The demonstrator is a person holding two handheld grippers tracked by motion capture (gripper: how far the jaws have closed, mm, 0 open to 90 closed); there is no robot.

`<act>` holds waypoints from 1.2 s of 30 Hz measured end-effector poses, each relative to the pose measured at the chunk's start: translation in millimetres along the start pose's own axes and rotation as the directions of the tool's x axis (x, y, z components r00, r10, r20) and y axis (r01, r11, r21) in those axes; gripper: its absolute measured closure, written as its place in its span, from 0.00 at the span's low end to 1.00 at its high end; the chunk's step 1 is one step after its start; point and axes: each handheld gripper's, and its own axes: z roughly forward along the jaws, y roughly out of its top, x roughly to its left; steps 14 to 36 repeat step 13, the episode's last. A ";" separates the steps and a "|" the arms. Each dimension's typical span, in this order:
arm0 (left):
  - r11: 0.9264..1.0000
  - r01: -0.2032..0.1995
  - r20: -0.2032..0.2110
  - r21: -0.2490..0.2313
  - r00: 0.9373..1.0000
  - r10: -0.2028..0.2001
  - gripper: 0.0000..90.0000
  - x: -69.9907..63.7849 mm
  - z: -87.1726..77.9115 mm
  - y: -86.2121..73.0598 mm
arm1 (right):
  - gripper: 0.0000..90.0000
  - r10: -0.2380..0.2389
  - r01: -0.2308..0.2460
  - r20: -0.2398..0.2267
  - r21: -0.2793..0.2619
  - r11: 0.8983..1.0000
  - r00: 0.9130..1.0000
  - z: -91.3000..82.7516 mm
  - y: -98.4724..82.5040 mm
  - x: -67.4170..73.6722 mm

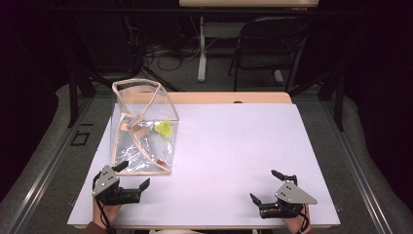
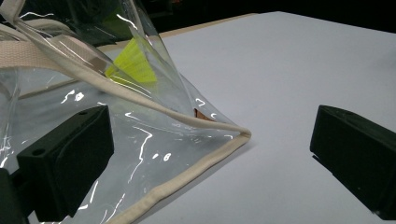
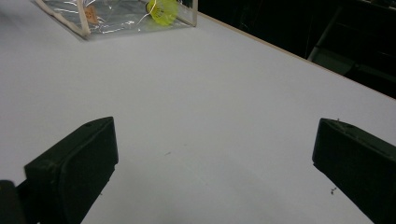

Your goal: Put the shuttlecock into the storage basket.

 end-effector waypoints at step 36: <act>0.999 -0.038 0.005 0.011 0.999 0.038 0.00 -3.5 4.8 -7.6 | 0.00 -0.004 0.004 -0.005 0.000 1.000 1.000 -0.5 0.0 -0.8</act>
